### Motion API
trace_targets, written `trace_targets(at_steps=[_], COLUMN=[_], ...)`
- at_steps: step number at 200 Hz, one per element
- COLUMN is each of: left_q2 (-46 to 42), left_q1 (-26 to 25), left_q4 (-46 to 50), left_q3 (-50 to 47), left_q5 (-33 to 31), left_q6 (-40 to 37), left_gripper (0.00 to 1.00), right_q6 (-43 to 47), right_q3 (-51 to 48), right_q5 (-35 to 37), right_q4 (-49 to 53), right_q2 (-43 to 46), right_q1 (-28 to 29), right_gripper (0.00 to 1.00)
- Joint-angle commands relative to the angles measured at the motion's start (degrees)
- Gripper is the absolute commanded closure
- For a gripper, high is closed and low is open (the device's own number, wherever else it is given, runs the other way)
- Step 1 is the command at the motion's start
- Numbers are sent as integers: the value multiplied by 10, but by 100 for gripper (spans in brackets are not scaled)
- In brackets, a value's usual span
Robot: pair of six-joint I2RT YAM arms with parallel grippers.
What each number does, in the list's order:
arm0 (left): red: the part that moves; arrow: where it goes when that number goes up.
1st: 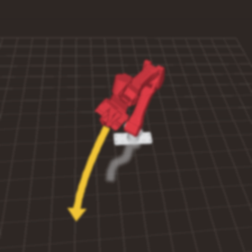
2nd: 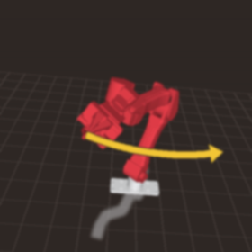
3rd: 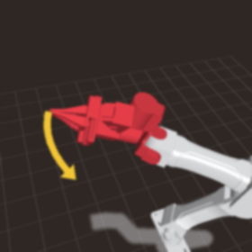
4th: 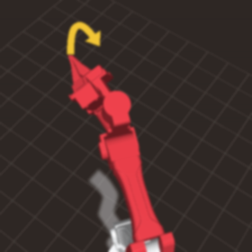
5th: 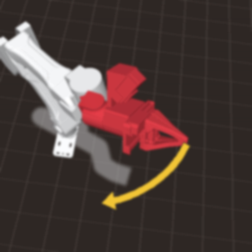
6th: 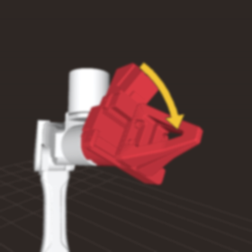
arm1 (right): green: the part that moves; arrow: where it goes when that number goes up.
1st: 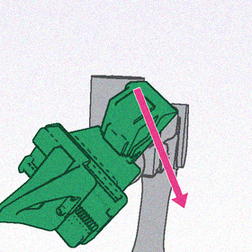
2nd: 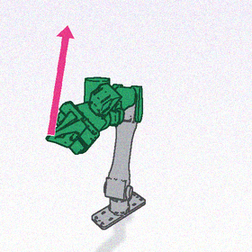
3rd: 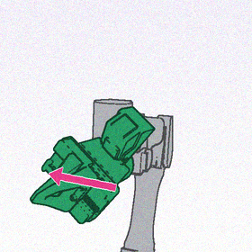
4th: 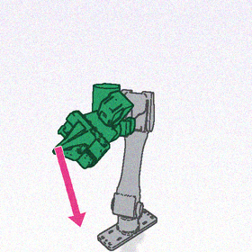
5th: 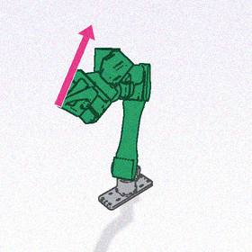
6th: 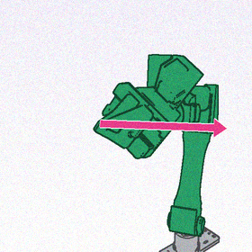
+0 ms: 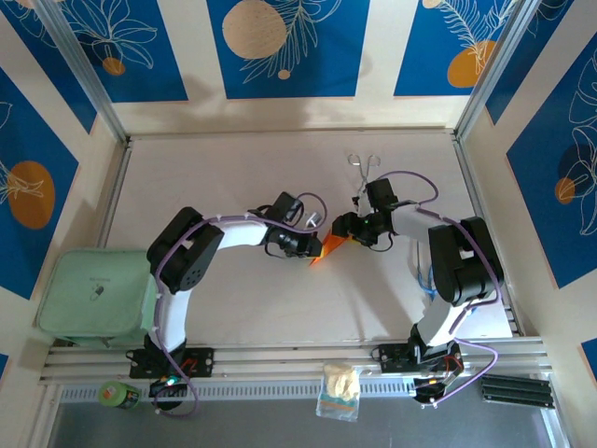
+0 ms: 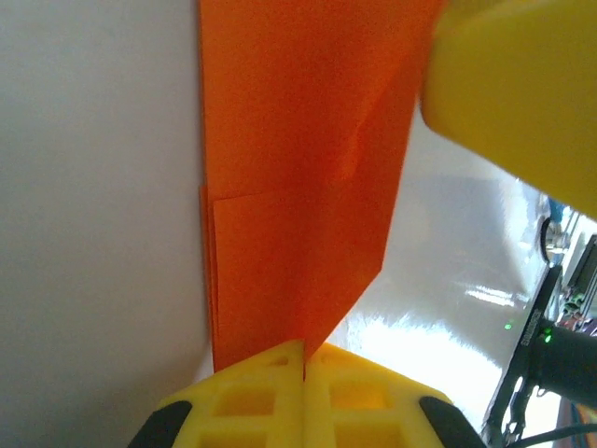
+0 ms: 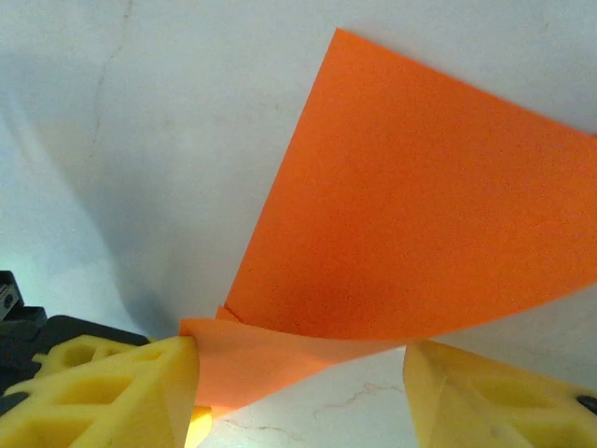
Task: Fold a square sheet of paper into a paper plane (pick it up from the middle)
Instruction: Fold the wing for the fifth time at the center of the table.
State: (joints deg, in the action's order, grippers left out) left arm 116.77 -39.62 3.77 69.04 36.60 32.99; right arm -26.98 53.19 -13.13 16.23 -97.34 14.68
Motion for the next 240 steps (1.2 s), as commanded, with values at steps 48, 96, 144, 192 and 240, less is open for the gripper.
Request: trace_targets(at_steps=[48, 96, 144, 192, 240], left_q2=[-34, -57, -50, -45, -44], left_q1=[23, 30, 33, 35, 36], left_q4=[-126, -182, -200, -199, -201], left_q3=[-94, -140, -141, -142, -145], left_q5=[-24, -33, -20, -19, -20], left_q6=[118, 170, 190, 193, 196], left_gripper=[97, 97, 95, 94, 91], right_q6=[5, 24, 54, 39, 5], right_q3=[-18, 0, 38, 70, 116], right_q5=[-25, -14, -4, 22, 83], right_q4=[-36, -22, 10, 35, 88], right_q2=[28, -5, -49, -83, -132], right_q1=[31, 61, 79, 83, 97], right_gripper=[39, 41, 42, 44, 46])
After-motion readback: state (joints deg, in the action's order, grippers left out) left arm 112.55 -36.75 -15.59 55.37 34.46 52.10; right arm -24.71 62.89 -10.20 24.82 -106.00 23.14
